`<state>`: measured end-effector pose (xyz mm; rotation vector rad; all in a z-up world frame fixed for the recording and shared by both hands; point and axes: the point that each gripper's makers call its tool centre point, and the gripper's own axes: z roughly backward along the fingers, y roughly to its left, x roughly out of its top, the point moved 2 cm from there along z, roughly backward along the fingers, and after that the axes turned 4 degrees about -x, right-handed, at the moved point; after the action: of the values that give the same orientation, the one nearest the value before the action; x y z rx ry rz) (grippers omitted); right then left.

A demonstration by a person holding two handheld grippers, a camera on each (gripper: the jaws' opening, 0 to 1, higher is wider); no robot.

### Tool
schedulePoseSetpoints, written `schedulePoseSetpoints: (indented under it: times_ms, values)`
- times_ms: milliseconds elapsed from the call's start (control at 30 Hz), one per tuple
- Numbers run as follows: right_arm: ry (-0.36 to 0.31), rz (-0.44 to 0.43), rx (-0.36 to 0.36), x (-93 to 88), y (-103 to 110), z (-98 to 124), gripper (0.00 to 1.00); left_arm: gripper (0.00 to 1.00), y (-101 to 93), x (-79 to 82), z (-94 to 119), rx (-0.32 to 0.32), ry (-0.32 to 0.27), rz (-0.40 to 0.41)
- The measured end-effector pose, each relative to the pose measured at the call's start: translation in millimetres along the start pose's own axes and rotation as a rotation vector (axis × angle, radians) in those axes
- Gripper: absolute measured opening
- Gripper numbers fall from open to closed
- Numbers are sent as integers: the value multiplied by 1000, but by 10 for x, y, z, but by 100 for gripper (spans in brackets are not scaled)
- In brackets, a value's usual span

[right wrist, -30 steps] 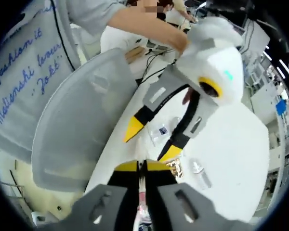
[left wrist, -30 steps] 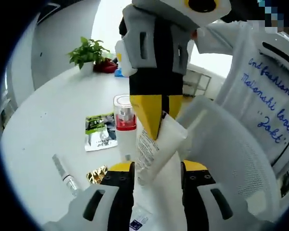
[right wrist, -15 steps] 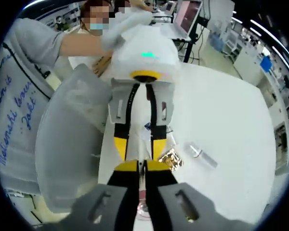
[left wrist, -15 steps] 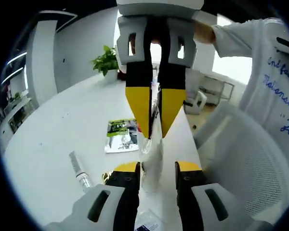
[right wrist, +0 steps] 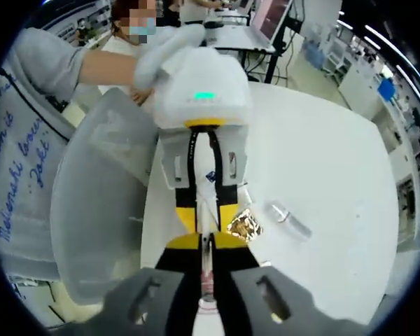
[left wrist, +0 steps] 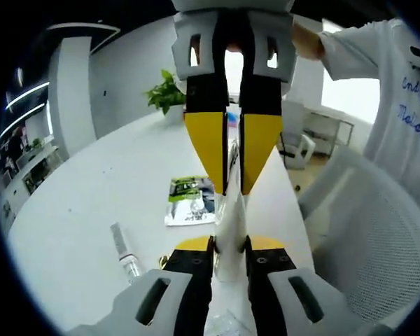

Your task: Arrange the skincare products in the storage area until every visible bottle or jar stands upright without overlapping.

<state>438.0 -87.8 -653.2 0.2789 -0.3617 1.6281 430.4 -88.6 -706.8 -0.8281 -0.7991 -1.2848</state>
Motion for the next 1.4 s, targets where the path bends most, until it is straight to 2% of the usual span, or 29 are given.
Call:
schedulePoseSetpoints:
  times_ms: [667,1400]
  values:
    - [98,70,38,-13,-3,121,3,12,48,17,-58,-19,-11,-16]
    - [113,59,41,-96,7,149,4,13,43,50,-141,-43,-12,-30]
